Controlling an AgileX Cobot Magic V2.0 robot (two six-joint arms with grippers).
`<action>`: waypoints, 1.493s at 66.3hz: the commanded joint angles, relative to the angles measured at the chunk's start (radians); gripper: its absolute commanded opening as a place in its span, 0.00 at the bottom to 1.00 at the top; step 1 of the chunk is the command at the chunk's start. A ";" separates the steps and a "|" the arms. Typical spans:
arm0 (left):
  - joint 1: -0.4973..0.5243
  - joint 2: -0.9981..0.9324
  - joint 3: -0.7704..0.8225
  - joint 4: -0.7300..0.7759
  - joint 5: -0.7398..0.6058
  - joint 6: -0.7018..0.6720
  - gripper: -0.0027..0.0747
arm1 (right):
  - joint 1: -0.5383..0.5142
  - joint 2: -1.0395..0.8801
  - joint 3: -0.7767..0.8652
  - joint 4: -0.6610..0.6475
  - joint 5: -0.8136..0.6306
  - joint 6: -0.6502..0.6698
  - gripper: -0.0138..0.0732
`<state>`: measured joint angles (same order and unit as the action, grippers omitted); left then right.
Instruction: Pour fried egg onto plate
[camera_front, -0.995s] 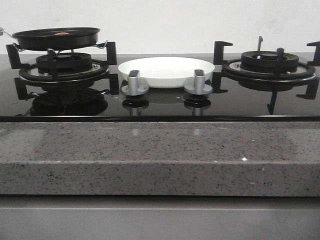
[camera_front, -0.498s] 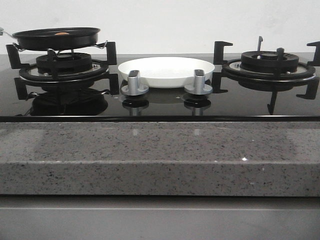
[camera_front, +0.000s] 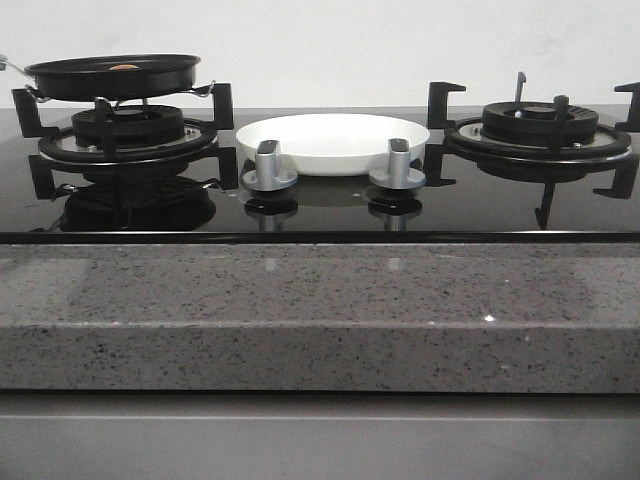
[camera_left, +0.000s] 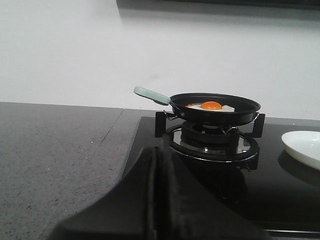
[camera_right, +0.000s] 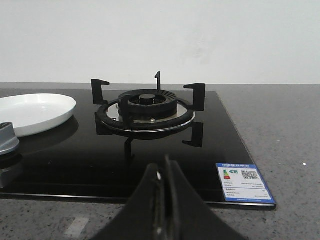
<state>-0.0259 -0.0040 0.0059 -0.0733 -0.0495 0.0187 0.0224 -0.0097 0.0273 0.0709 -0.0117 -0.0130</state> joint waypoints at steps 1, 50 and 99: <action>-0.001 -0.012 -0.028 -0.001 -0.070 -0.009 0.01 | -0.006 -0.019 -0.036 -0.009 -0.086 -0.006 0.03; -0.001 0.400 -0.827 -0.003 0.704 -0.009 0.01 | -0.006 0.401 -0.803 -0.008 0.492 -0.006 0.03; -0.001 0.692 -0.850 0.000 0.734 -0.009 0.02 | -0.006 0.597 -0.814 -0.009 0.558 -0.006 0.05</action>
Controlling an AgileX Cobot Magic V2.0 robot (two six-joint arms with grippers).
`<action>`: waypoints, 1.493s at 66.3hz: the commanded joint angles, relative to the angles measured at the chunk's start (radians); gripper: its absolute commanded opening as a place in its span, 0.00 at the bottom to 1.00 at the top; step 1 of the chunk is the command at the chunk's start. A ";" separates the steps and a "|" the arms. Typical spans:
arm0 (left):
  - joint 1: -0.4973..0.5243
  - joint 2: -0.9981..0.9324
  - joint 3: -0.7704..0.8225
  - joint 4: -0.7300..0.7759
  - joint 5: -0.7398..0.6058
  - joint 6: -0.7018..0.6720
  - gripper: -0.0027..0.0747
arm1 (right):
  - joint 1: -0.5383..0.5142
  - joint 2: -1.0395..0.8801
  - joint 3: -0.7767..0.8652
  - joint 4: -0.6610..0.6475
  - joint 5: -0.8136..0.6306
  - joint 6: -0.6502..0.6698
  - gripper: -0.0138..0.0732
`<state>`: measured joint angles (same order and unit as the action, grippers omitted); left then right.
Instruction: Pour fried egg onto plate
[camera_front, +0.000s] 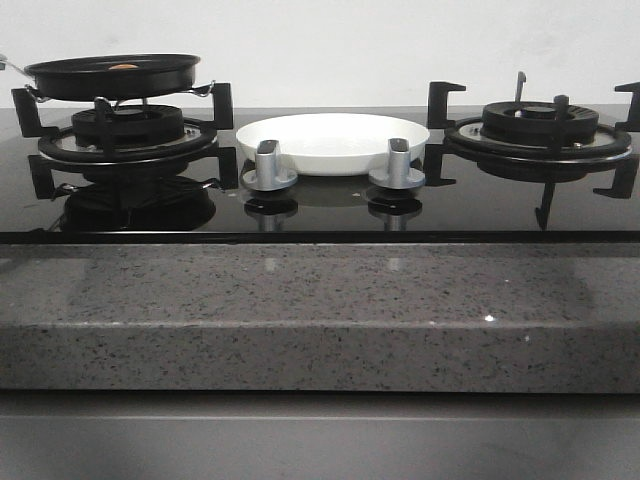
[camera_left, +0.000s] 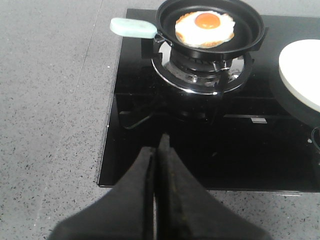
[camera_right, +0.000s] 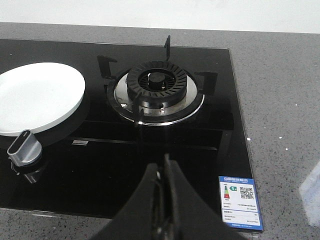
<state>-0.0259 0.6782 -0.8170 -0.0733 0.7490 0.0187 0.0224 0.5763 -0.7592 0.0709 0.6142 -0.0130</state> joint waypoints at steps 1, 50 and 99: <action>-0.001 0.010 -0.027 0.000 -0.064 -0.009 0.03 | -0.006 0.011 -0.027 -0.009 -0.068 -0.006 0.07; -0.035 0.010 -0.027 0.010 -0.070 -0.009 0.65 | -0.002 0.145 -0.079 0.163 0.074 -0.069 0.71; -0.292 0.010 -0.027 0.023 -0.074 -0.009 0.65 | 0.157 0.859 -0.666 0.426 0.356 -0.325 0.68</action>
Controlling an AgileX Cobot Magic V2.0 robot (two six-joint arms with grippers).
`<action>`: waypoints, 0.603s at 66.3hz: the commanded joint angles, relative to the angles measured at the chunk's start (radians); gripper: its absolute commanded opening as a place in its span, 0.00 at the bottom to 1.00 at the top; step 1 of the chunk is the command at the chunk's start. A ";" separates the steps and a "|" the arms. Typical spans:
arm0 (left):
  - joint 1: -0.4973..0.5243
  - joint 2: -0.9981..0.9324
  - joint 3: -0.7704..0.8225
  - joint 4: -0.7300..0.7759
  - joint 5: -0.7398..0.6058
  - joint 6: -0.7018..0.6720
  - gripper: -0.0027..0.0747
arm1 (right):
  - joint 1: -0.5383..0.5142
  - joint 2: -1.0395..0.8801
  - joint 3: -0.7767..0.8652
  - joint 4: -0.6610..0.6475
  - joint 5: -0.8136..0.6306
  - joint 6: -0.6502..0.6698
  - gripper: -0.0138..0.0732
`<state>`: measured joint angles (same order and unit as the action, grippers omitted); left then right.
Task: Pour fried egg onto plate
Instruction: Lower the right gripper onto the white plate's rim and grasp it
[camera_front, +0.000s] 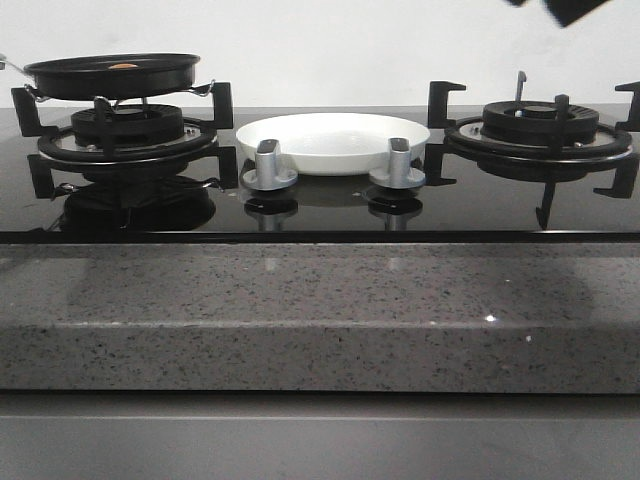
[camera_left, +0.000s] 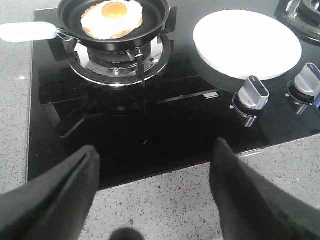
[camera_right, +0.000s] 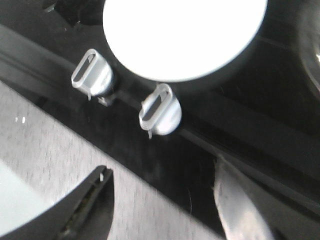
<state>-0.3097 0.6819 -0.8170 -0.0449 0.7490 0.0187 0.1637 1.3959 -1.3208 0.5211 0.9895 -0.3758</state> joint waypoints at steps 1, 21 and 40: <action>-0.009 0.006 -0.027 -0.005 -0.074 -0.009 0.65 | 0.016 0.053 -0.121 -0.035 -0.015 0.055 0.68; -0.009 0.006 -0.027 -0.008 -0.074 -0.009 0.65 | 0.033 0.353 -0.480 -0.194 0.142 0.198 0.68; -0.009 0.006 -0.027 -0.009 -0.074 -0.009 0.65 | 0.033 0.589 -0.751 -0.194 0.259 0.201 0.56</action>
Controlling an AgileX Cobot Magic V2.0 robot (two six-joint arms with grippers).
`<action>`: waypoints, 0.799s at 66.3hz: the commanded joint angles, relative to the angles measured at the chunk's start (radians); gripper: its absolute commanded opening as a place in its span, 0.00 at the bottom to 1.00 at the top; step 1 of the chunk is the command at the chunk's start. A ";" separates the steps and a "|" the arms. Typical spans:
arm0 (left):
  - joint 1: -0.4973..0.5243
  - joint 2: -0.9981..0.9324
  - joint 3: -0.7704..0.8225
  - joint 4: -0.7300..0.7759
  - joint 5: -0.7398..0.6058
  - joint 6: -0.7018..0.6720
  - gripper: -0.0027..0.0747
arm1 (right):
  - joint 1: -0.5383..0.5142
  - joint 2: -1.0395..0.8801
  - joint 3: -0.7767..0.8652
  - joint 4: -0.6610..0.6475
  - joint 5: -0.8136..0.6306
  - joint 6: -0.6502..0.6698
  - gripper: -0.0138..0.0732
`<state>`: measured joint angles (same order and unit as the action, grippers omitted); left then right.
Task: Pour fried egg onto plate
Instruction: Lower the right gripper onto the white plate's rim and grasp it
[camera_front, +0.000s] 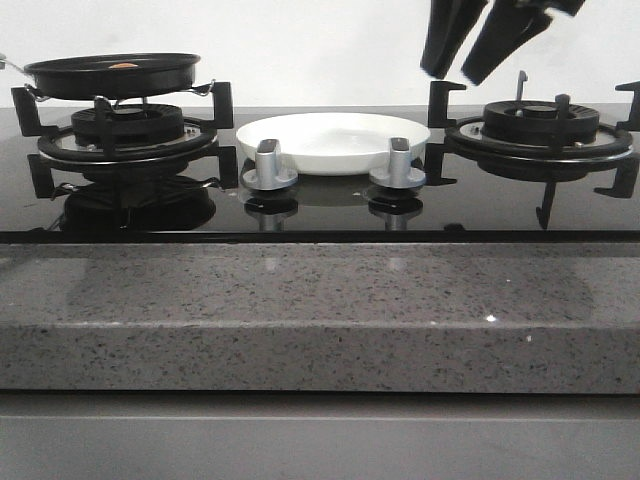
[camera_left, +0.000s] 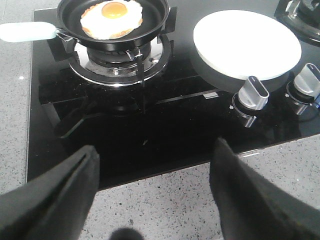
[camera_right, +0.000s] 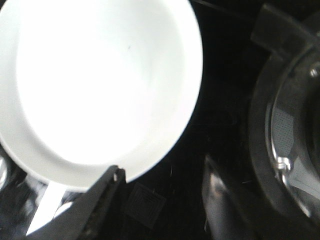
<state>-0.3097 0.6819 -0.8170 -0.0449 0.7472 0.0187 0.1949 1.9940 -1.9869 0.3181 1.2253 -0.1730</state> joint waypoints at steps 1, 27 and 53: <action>-0.009 0.006 -0.027 -0.009 -0.072 -0.009 0.65 | 0.002 0.001 -0.095 0.009 0.027 -0.002 0.56; -0.009 0.006 -0.027 -0.010 -0.072 -0.009 0.65 | 0.002 0.164 -0.238 0.007 0.039 -0.002 0.56; -0.009 0.006 -0.027 -0.010 -0.072 -0.009 0.65 | 0.002 0.177 -0.244 0.018 0.083 -0.002 0.37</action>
<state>-0.3097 0.6819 -0.8170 -0.0467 0.7472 0.0187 0.1949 2.2345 -2.1965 0.3154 1.2413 -0.1722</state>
